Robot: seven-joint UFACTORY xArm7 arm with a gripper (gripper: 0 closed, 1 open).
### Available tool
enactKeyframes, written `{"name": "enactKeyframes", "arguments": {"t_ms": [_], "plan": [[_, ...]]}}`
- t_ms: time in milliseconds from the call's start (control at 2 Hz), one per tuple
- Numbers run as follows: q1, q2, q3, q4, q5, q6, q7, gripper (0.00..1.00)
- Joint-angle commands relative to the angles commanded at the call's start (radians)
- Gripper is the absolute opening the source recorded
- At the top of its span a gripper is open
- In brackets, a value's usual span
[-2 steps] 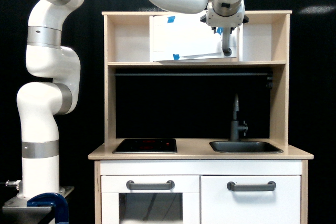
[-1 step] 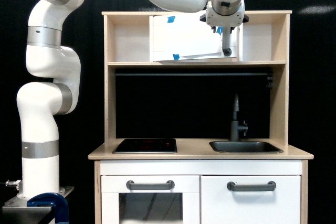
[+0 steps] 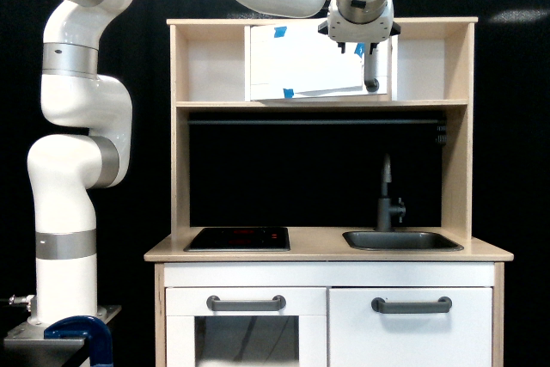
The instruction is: Open the oven door
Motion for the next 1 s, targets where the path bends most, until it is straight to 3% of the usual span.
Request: {"name": "enactKeyframes", "arguments": {"t_ms": [1000], "plan": [[-0.062, -0.06, -0.108, -0.126, -0.069, 0.139, -0.115, 1.0]]}}
